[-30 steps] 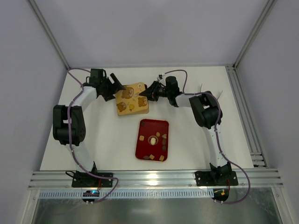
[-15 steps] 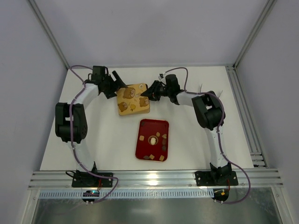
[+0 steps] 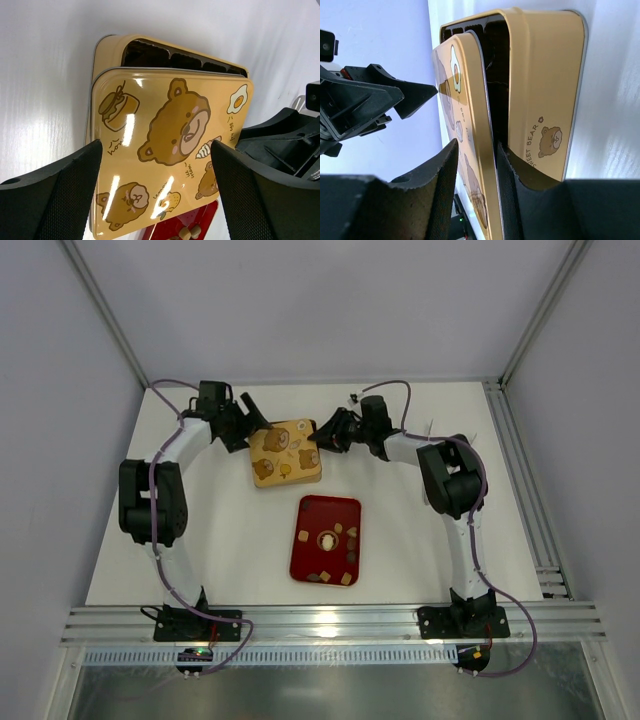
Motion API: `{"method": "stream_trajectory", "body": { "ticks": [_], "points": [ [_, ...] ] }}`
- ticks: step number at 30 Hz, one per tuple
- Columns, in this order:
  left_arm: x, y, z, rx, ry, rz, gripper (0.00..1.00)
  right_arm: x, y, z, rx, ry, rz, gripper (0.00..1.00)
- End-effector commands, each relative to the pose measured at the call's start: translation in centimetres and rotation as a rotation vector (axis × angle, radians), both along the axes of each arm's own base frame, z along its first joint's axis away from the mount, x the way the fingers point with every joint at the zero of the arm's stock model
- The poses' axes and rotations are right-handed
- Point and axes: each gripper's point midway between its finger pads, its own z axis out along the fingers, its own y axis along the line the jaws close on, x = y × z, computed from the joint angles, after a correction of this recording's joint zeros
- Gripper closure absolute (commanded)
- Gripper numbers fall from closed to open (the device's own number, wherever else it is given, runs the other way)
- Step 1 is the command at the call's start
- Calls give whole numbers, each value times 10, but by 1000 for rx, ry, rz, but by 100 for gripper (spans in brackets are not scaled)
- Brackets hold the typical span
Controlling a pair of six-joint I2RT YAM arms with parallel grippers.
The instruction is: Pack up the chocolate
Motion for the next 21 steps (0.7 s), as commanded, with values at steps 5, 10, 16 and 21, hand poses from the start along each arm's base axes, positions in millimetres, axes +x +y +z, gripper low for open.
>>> {"method": "stream_trajectory", "body": {
  "ticks": [5,10,16,21],
  "points": [
    [-17,11,19,72,-21,-9,11,8,-5,42,18,-96,-29,62],
    [-26,13,19,85,-8,-7,10,8,-9,38,6,-91,-38,62],
    [-46,13,6,85,51,-19,10,9,-13,35,-10,-86,-45,62],
    [-63,12,-20,112,125,-32,11,9,-15,34,-30,-92,-48,62]
  ]
}}
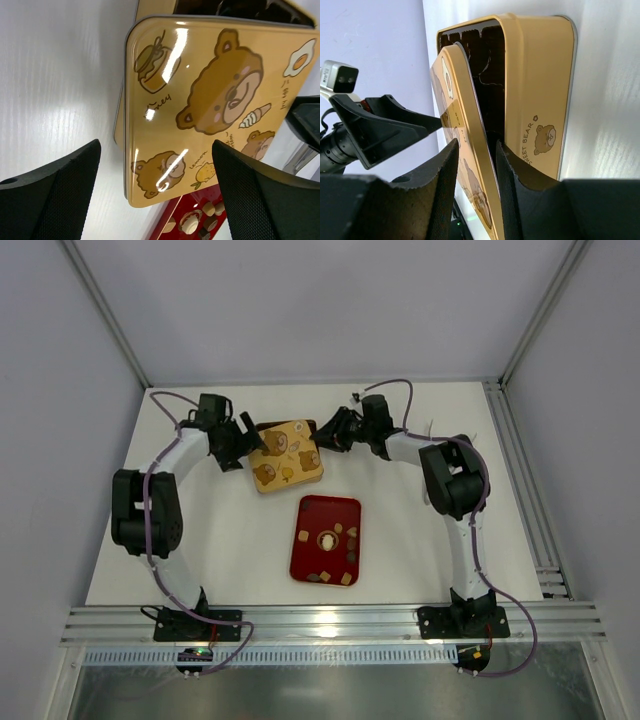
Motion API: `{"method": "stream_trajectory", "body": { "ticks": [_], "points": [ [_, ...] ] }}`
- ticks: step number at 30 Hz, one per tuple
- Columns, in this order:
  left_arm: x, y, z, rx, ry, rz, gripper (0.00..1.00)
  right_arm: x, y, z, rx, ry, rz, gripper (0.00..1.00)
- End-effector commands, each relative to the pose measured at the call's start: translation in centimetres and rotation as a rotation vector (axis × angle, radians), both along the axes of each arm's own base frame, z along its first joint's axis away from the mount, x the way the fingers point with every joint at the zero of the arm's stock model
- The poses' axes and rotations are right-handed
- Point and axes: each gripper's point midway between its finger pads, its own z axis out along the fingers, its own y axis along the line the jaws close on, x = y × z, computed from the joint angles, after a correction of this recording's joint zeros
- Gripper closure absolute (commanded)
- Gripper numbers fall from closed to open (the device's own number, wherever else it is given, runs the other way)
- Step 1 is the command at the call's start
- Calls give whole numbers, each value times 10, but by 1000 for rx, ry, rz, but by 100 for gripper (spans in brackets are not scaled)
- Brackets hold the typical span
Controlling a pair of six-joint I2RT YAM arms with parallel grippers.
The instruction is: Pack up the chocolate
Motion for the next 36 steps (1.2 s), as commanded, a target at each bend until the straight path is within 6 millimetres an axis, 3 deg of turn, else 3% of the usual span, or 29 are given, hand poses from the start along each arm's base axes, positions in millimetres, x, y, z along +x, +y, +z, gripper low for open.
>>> {"method": "stream_trajectory", "body": {
  "ticks": [1,5,25,31,36],
  "points": [
    [-14,-2,-7,30,28,-22,11,4,-7,33,-15,-85,-17,62],
    [-16,-7,-17,24,58,-28,12,4,-8,34,-24,-91,-21,62],
    [17,-10,-15,29,56,-13,13,7,-24,45,-187,-174,-18,49],
    [33,-12,-12,29,47,-9,13,-4,-31,56,-283,-246,22,40],
    [43,-14,-9,26,41,-8,13,-26,-40,70,-422,-332,44,36]
  ]
}}
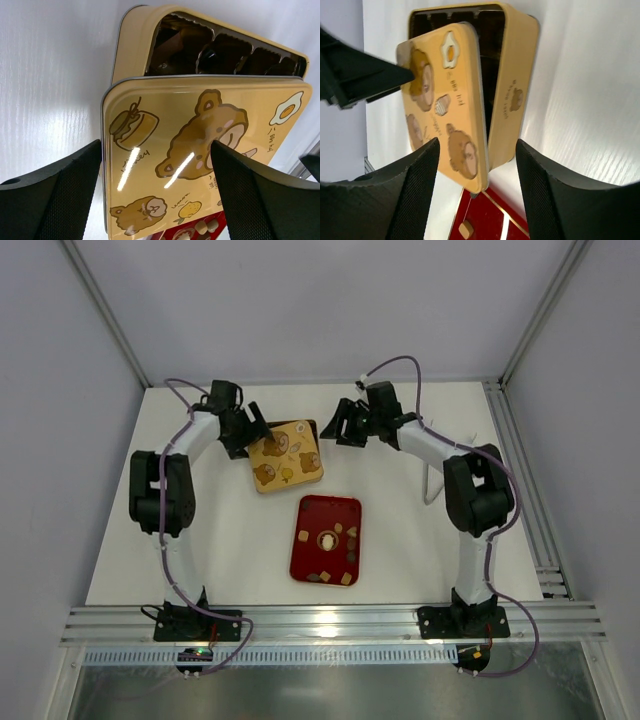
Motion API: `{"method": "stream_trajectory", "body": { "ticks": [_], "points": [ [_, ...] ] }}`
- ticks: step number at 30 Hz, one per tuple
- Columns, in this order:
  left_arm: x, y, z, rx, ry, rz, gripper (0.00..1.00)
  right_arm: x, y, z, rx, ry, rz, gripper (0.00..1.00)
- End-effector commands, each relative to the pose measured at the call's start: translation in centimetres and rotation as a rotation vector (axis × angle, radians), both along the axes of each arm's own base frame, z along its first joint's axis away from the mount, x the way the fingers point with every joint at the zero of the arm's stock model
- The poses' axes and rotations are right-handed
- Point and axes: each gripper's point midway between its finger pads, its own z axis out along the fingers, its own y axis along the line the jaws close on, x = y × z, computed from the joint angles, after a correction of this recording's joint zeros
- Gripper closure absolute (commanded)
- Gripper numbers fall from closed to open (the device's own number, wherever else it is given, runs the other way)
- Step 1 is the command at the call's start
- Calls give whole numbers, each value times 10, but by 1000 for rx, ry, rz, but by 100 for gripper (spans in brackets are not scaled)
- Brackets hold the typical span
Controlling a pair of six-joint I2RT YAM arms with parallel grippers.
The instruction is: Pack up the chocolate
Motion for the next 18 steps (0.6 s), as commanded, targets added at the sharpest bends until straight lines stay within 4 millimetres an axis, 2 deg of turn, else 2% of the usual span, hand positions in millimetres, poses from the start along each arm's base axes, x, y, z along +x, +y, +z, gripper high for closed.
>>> {"method": "stream_trajectory", "body": {
  "ticks": [1,3,4,5,7,11,14,18],
  "points": [
    [11,0,9,4,-18,8,14,-15,-1,64,-84,-203,45,36],
    [13,-1,8,3,-19,8,14,-32,6,62,-145,-223,80,37],
    [14,0,8,3,-19,11,14,-39,8,70,-160,-243,84,37],
    [15,0,7,3,-16,13,14,-55,17,65,-183,-228,117,38],
    [17,-2,9,-2,-19,10,14,-70,25,66,-187,-229,146,41],
    [19,-3,11,-1,-21,11,14,-111,55,52,-212,-204,238,45],
    [19,-3,10,0,-19,13,14,-127,67,38,-243,-179,273,51],
    [18,-4,10,1,-16,9,14,-147,87,15,-283,-153,317,52]
  ]
}}
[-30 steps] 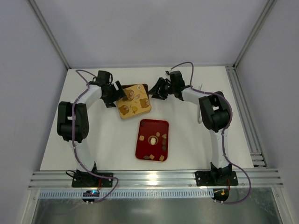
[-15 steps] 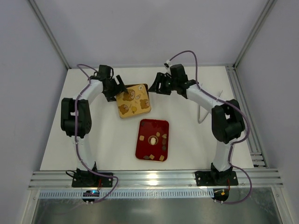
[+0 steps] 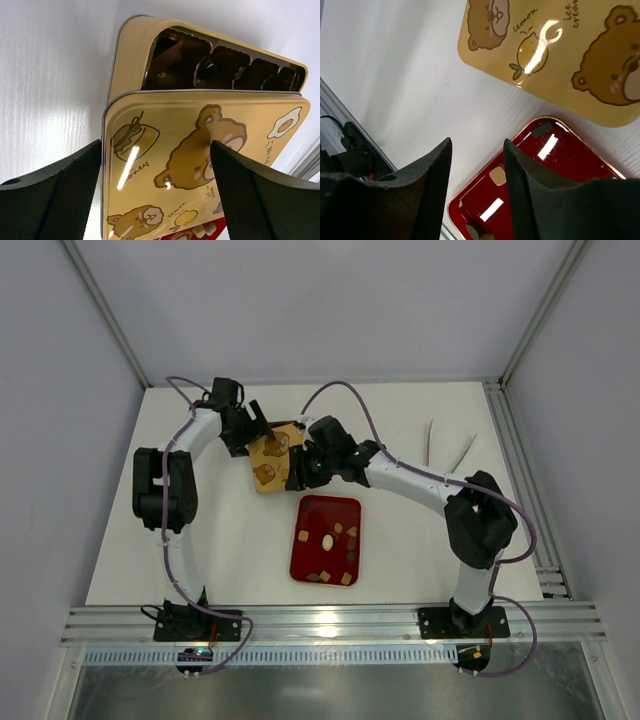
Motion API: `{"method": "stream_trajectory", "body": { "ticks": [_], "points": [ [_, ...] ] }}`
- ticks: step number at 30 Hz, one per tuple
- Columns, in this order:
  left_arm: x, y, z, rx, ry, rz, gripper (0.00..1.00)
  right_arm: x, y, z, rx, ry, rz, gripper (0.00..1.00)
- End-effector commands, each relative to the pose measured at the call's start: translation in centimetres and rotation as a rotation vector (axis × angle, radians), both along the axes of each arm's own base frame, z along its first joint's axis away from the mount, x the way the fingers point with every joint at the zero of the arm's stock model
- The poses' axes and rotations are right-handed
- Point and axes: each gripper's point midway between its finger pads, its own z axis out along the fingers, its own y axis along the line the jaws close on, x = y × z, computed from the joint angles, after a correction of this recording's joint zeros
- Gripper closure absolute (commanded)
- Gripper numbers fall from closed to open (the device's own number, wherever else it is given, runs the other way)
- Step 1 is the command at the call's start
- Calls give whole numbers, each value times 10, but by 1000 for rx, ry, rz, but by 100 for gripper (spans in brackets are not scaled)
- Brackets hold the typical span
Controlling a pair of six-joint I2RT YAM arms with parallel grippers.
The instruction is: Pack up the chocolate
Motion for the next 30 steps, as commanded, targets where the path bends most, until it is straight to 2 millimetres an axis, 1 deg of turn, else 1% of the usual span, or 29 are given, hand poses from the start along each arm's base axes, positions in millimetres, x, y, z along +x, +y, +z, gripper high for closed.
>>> {"method": "stream_trajectory", "body": {
  "ticks": [1,2,3,4,5,6,8,10,11,15,17,19,20,21,23,25,26,28,29,30],
  "points": [
    [8,-3,13,-2,-30,5,14,-3,7,-19,-55,-11,-4,52],
    [8,-2,13,0,-28,6,14,-3,11,-20,-55,-13,-10,53],
    [8,-3,13,-2,-30,5,14,-4,15,-29,-67,-6,-8,52],
    [8,-2,13,-3,-28,6,14,-5,20,-32,-69,-11,-6,52],
    [8,-2,13,-4,-28,5,14,-2,22,-39,-85,-12,-24,53],
    [8,-3,13,-5,-29,4,14,-1,24,-37,-79,-21,-32,53],
    [8,-2,13,-4,-29,5,14,0,31,-48,-78,-21,-37,53],
    [9,-3,14,-5,-33,3,14,5,37,-51,-62,-42,-56,53],
    [9,-4,15,-5,-35,0,14,3,39,-53,-62,-47,-55,53],
    [9,-3,14,-6,-32,-2,14,10,44,-61,-76,-84,-91,53],
    [9,-3,14,-6,-32,-2,14,14,46,-66,-83,-105,-112,57],
    [9,-3,13,-7,-30,-2,14,20,45,-69,-95,-121,-149,57],
    [9,-3,14,-7,-31,-2,14,21,44,-74,-103,-120,-163,57],
    [9,-3,14,-7,-32,-4,14,23,46,-73,-94,-133,-176,57],
    [9,-3,15,-6,-34,-5,14,25,43,-78,-104,-148,-211,57],
    [9,-3,16,-3,-35,-8,14,29,44,-76,-96,-174,-239,57],
    [10,-3,17,-3,-38,-8,14,27,44,-78,-98,-176,-243,57],
    [9,-4,16,-1,-35,-12,14,30,42,-77,-99,-190,-261,57],
    [10,-3,17,0,-38,-10,14,35,46,-71,-74,-208,-272,57],
    [9,-4,18,0,-37,-13,14,35,47,-71,-71,-214,-276,57]
  ]
}}
